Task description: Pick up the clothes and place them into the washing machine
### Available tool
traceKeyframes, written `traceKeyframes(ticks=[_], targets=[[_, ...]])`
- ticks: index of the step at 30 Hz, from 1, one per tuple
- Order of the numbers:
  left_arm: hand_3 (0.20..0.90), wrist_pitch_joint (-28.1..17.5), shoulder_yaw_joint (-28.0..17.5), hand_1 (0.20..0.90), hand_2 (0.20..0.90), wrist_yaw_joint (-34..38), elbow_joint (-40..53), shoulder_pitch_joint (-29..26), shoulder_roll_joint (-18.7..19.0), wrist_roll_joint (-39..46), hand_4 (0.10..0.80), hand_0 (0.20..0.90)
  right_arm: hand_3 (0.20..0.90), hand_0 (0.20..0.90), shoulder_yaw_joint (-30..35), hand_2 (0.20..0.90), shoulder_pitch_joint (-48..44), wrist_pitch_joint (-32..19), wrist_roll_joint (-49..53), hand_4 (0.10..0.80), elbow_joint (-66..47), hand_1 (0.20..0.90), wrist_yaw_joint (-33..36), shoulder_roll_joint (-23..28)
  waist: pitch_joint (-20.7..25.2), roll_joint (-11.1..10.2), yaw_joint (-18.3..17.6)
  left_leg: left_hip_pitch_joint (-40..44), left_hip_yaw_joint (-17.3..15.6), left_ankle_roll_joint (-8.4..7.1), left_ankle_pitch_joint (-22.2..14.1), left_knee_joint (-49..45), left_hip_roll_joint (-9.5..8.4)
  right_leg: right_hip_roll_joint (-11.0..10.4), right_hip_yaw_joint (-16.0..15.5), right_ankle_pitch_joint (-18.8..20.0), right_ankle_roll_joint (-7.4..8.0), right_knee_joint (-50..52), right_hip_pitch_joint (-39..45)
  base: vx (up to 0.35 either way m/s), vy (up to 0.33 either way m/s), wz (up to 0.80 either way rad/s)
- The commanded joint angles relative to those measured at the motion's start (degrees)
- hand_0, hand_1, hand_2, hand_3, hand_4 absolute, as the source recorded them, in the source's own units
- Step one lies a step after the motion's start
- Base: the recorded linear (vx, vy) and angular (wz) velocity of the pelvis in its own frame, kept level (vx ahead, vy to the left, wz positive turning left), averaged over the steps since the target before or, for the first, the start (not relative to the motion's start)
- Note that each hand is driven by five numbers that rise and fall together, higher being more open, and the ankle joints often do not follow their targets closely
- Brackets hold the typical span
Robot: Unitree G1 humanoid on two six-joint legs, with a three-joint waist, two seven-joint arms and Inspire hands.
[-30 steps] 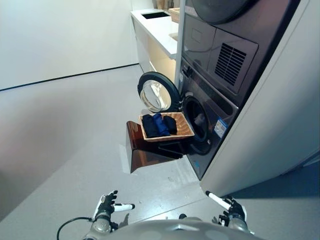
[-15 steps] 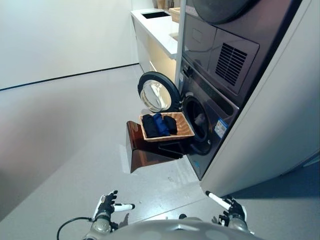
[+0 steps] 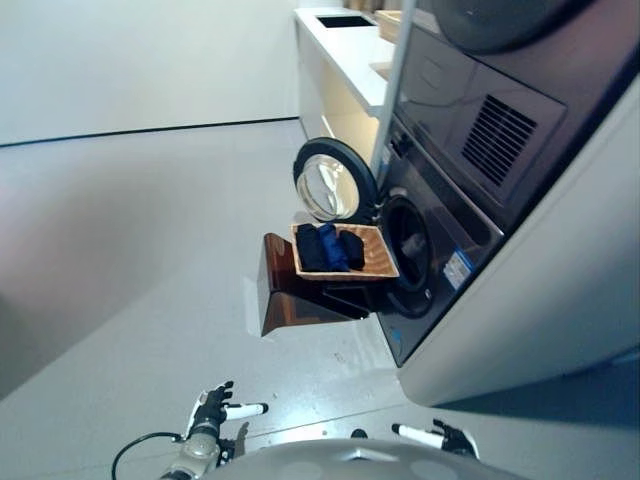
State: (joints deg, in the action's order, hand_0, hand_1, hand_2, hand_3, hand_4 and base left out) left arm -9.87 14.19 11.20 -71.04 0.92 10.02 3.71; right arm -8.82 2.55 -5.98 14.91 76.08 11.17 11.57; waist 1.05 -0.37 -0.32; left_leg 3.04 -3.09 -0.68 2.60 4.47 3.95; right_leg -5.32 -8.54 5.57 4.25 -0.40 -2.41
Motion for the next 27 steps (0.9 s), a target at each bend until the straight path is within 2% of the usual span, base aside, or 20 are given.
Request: traceKeyframes(ticks=[1, 5, 9, 10, 11, 12, 13, 14, 15, 18, 19, 20, 21, 22, 23, 24, 25, 26, 27], targets=[[0.900, -1.6, -1.7, 0.900, 0.900, 0.6, -1.0, -2.8, 1.8, -0.5, 0.800, 0.900, 0.900, 0.900, -0.1, 0.900, -4.2, -1.7, -2.3, 0.800, 0.3, 0.900, 1.5, 0.4, -1.3, -2.1, 0.9, -2.6, -3.5, 0.25, -2.6, -3.0, -4.23, -0.5, -0.4, -6.7, 2.11, 0.6, 5.0, 0.025, 0.039, 0.02], [0.900, -1.3, -2.1, 0.900, 0.900, 0.9, -1.9, -2.9, 2.0, -0.7, 0.800, 0.900, 0.900, 0.900, 0.2, 0.900, -4.6, -1.5, -2.7, 0.800, 0.7, 0.900, 1.7, 0.3, -1.8, -1.9, 1.0, -2.4, -2.9, 0.85, -3.4, -3.9, -4.80, -1.2, -0.5, -7.1, 2.19, 2.5, 4.7, 0.022, 0.078, -0.01], [0.900, -1.2, -2.1, 0.900, 0.900, 1.0, -1.6, -3.5, 2.3, -0.2, 0.800, 0.900, 0.900, 0.900, 0.7, 0.900, -5.6, -1.1, -2.8, 0.800, 1.5, 0.900, 2.0, 0.4, -3.1, -1.6, 1.1, -2.8, -2.2, 1.94, -4.3, -5.4, -5.24, -2.0, -1.0, -7.7, 2.48, 9.9, 2.3, 0.039, 0.135, 0.06], [0.900, -0.9, -2.4, 0.900, 0.900, 0.8, -1.2, -3.7, 2.9, -0.2, 0.800, 0.900, 0.900, 0.900, 1.2, 0.900, -5.6, -1.0, -2.9, 0.800, 1.7, 0.900, 2.0, 0.4, -4.7, -1.0, 0.5, -1.2, -0.9, 3.43, -5.3, -5.8, -5.85, -2.9, -0.3, -4.3, 3.50, 23.1, -2.1, 0.093, 0.184, 0.19], [0.900, -0.9, -2.4, 0.900, 0.900, 0.8, -1.2, -3.7, 2.9, -0.2, 0.800, 0.900, 0.900, 0.900, 1.2, 0.900, -5.6, -1.0, -2.9, 0.800, 1.7, 0.900, 2.0, 0.4, -4.7, -1.1, 0.5, -1.2, -1.0, 3.48, -5.4, -5.8, -5.98, -3.0, -0.2, -4.4, 3.58, 23.4, -2.3, 0.138, 0.242, 0.17], [0.900, -0.9, -2.4, 0.900, 0.900, 0.8, -1.2, -3.8, 3.2, -0.2, 0.800, 0.900, 0.900, 0.900, 1.6, 0.900, -5.4, -1.1, -2.5, 0.800, 1.8, 0.900, 2.0, 0.5, -5.4, -1.0, 0.0, -0.4, -0.2, 3.98, -5.7, -5.9, -6.23, -3.0, 1.1, -2.1, 3.90, 27.9, -4.3, 0.081, 0.131, 0.31], [0.900, -0.8, -2.3, 0.900, 0.900, 0.8, -0.6, -4.1, 3.5, 0.1, 0.800, 0.900, 0.900, 0.900, 1.7, 0.900, -5.4, -1.1, -2.2, 0.800, 2.0, 0.900, 2.0, 0.6, -6.4, -0.3, -0.7, 0.3, 0.7, 4.35, -5.6, -6.1, -5.81, -1.4, 2.2, -1.4, 3.51, 32.9, -6.7, 0.206, 0.179, 0.45], [0.900, -0.8, -2.2, 0.900, 0.900, 0.6, -0.1, -4.4, 3.9, 0.3, 0.800, 0.900, 0.900, 0.900, 2.1, 0.900, -5.2, -1.1, -1.6, 0.800, 2.4, 0.900, 2.2, 0.8, -7.3, 0.1, -1.3, 1.4, 2.1, 4.40, -6.0, -5.9, -5.65, 0.1, 3.2, -2.5, 3.02, 36.3, -10.5, 0.163, 0.118, 0.42], [0.900, -0.8, -2.2, 0.900, 0.900, 0.6, -0.1, -4.4, 3.9, 0.3, 0.800, 0.900, 0.900, 0.900, 2.1, 0.900, -5.2, -1.1, -1.6, 0.800, 2.4, 0.900, 2.2, 0.8, -7.3, 0.1, -1.3, 1.5, 2.1, 4.40, -6.1, -5.9, -5.73, 0.0, 3.2, -2.6, 3.02, 36.6, -10.5, 0.228, 0.054, 0.20], [0.900, -1.0, -1.9, 0.900, 0.900, 0.6, -0.1, -4.7, 4.1, 0.2, 0.800, 0.900, 0.900, 0.900, 3.0, 0.900, -4.1, -0.9, -0.6, 0.800, 3.3, 0.900, 2.4, 1.0, -7.2, -0.2, -2.6, 4.1, 4.1, 3.68, -7.7, -5.3, -6.21, -1.1, 3.0, -3.0, 2.17, 28.7, -13.5, 0.320, -0.033, 0.14], [0.900, -1.2, -1.8, 0.900, 0.900, 0.6, -0.1, -5.0, 3.9, 0.4, 0.800, 0.900, 0.900, 0.900, 3.3, 0.900, -3.5, -0.8, -0.4, 0.800, 3.6, 0.900, 2.3, 1.1, -7.2, -0.5, -3.6, 6.2, 5.4, 3.03, -9.3, -4.9, -6.40, -1.8, 3.0, -2.2, 2.40, 21.1, -14.3, 0.488, -0.129, 0.51], [0.900, -1.5, -1.9, 0.900, 0.900, 0.8, -0.1, -5.5, 3.8, 0.4, 0.800, 0.900, 0.900, 0.900, 3.5, 0.900, -3.1, -0.8, -0.3, 0.800, 3.7, 0.900, 2.3, 1.0, -6.9, -1.3, -4.4, 8.1, 6.2, 2.35, -10.5, -4.3, -6.91, -3.0, 3.2, -0.5, 3.18, 14.3, -15.4, 0.541, -0.150, 0.71], [0.900, -1.6, -2.1, 0.900, 0.900, 0.9, -0.2, -5.6, 3.7, 0.4, 0.800, 0.900, 0.900, 0.900, 3.6, 0.900, -2.7, -0.7, -0.4, 0.800, 3.6, 0.900, 2.3, 0.9, -7.1, -1.2, -5.2, 10.6, 6.8, 1.57, -11.7, -3.4, -6.15, -2.9, 2.7, 1.6, 4.07, 7.8, -14.6, 0.362, -0.098, 0.73], [0.900, -1.6, -2.1, 0.900, 0.900, 0.9, -0.2, -5.6, 3.7, 0.4, 0.800, 0.900, 0.900, 0.900, 3.6, 0.900, -2.7, -0.7, -0.4, 0.800, 3.6, 0.900, 2.3, 0.9, -7.2, -1.2, -5.2, 10.7, 6.8, 1.55, -11.7, -3.4, -6.06, -2.8, 2.6, 1.6, 4.06, 7.7, -14.4, 0.641, -0.179, 0.66], [0.900, -1.7, -2.1, 0.900, 0.900, 1.1, 0.1, -6.4, 3.3, 0.3, 0.800, 0.900, 0.900, 0.900, 3.9, 0.900, -2.9, -0.3, -0.6, 0.800, 3.3, 0.900, 2.6, 0.6, -7.3, -1.1, -6.5, 14.8, 7.7, -0.02, -12.9, -2.2, -4.57, -3.5, -0.5, 5.5, 5.94, -2.4, -17.1, 0.473, -0.137, 0.36], [0.900, -1.7, -2.1, 0.900, 0.900, 1.1, 0.1, -6.4, 3.3, 0.3, 0.800, 0.900, 0.900, 0.900, 3.9, 0.900, -2.9, -0.3, -0.7, 0.800, 3.2, 0.900, 2.6, 0.7, -7.3, -0.9, -6.5, 15.0, 7.7, -0.08, -13.0, -2.1, -4.25, -3.2, -0.7, 5.6, 5.91, -2.6, -16.8, 0.787, -0.237, 0.33], [0.900, -1.9, -1.9, 0.900, 0.900, 1.1, 0.3, -6.8, 3.2, -0.1, 0.800, 0.900, 0.900, 0.900, 4.0, 0.900, -2.1, -0.5, -0.4, 0.800, 2.8, 0.900, 2.2, 0.5, -6.5, -1.3, -7.9, 17.4, 8.2, -1.00, -13.9, -1.8, -3.47, -2.4, 1.3, 6.0, 5.71, -1.9, -16.5, 0.561, -0.177, 0.16], [0.900, -2.0, -1.4, 0.900, 0.900, 1.2, 0.0, -6.9, 2.8, -0.2, 0.800, 0.900, 0.900, 0.900, 3.8, 0.900, -1.5, -0.8, 0.1, 0.800, 2.4, 0.900, 1.9, 0.3, -5.5, -1.7, -9.6, 18.9, 9.2, -1.33, -14.3, -2.5, -2.54, -1.2, 5.3, 6.8, 5.25, -0.6, -16.6, 0.560, -0.176, 0.23], [0.900, -2.1, -1.4, 0.900, 0.900, 1.2, 0.0, -6.8, 2.8, -0.2, 0.800, 0.900, 0.900, 0.900, 3.8, 0.900, -1.4, -0.8, 0.1, 0.800, 2.4, 0.900, 1.9, 0.3, -5.5, -1.4, -9.5, 19.1, 9.0, -1.37, -14.6, -2.6, -2.27, -0.8, 5.3, 6.7, 5.21, -0.5, -16.6, 0.550, -0.212, 0.38]])
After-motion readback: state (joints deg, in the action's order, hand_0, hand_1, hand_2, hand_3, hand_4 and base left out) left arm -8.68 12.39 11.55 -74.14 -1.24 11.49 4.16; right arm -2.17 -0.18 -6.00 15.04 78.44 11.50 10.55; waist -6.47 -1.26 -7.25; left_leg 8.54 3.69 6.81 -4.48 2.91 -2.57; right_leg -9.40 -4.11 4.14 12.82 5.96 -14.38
